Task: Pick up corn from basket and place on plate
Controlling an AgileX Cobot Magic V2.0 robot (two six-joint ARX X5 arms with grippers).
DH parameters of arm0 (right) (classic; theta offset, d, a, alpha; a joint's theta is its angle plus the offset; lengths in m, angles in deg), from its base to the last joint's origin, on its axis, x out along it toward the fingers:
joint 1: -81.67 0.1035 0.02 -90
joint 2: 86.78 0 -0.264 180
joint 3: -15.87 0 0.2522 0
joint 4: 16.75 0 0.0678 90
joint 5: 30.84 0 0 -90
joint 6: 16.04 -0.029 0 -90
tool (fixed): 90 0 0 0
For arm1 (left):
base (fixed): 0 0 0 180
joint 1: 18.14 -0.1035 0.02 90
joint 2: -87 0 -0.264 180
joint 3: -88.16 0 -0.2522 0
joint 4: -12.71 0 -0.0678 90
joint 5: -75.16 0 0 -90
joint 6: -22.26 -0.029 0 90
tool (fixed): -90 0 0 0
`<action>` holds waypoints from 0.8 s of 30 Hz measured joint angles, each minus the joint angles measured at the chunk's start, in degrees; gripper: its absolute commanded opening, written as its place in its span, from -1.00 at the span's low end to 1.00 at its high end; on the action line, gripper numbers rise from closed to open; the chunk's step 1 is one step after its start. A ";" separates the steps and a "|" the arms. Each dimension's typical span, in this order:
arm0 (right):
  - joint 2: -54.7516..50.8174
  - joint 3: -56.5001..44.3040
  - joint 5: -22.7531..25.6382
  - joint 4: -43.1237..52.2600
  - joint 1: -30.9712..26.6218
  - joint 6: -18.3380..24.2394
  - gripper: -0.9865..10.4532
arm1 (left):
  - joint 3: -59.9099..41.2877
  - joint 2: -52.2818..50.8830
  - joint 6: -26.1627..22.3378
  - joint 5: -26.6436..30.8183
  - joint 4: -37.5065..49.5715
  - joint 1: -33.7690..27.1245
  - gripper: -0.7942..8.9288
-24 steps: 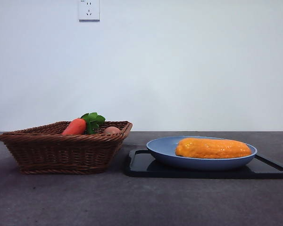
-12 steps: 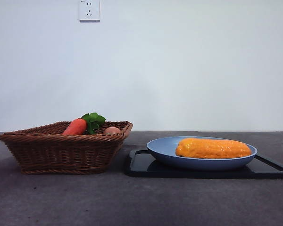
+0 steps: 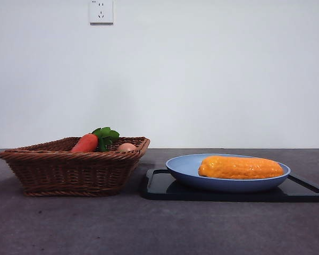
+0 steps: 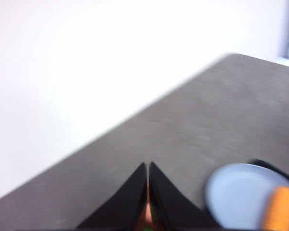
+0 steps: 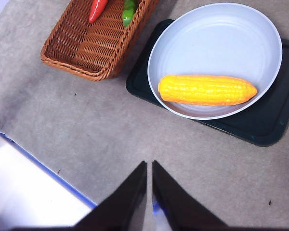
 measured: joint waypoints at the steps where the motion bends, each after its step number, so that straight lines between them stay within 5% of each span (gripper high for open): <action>1: 0.00 0.02 0.02 0.00 0.00 0.02 -0.82 | -3.56 -2.73 0.00 0.02 2.29 -2.12 -0.82; 14: 0.00 0.00 0.00 0.00 0.00 0.00 -0.82 | -46.71 -35.98 0.61 0.02 31.89 -18.62 -0.82; 24: 0.00 0.00 0.02 0.00 0.00 0.00 -0.82 | -70.12 -51.34 4.44 0.20 34.69 -21.66 -0.82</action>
